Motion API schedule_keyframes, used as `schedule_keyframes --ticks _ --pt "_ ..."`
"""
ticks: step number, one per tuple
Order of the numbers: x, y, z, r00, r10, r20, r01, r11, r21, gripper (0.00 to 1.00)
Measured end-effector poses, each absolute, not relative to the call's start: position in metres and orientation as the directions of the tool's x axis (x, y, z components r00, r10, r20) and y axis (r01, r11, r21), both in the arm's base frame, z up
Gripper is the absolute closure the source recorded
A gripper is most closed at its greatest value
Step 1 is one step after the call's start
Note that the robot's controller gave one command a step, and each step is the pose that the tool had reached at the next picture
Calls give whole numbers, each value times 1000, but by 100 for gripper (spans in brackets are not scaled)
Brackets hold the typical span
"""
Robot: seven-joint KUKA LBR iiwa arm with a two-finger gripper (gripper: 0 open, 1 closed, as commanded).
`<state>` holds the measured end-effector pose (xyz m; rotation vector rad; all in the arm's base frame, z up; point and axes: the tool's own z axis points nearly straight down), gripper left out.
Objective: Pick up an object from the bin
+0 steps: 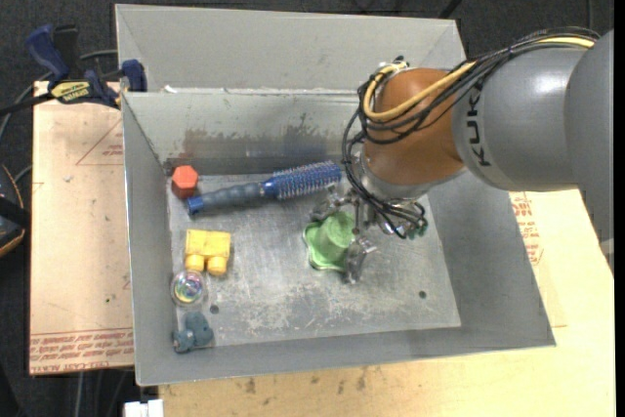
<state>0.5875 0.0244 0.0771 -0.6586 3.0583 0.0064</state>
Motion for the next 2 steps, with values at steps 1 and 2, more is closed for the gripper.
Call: schedule_keyframes --ticks 1,2 --pt "591 -14 219 -843 -538 -7 -538 843 -5 100" --pt "590 -13 214 -843 -539 -2 -539 843 2 100"
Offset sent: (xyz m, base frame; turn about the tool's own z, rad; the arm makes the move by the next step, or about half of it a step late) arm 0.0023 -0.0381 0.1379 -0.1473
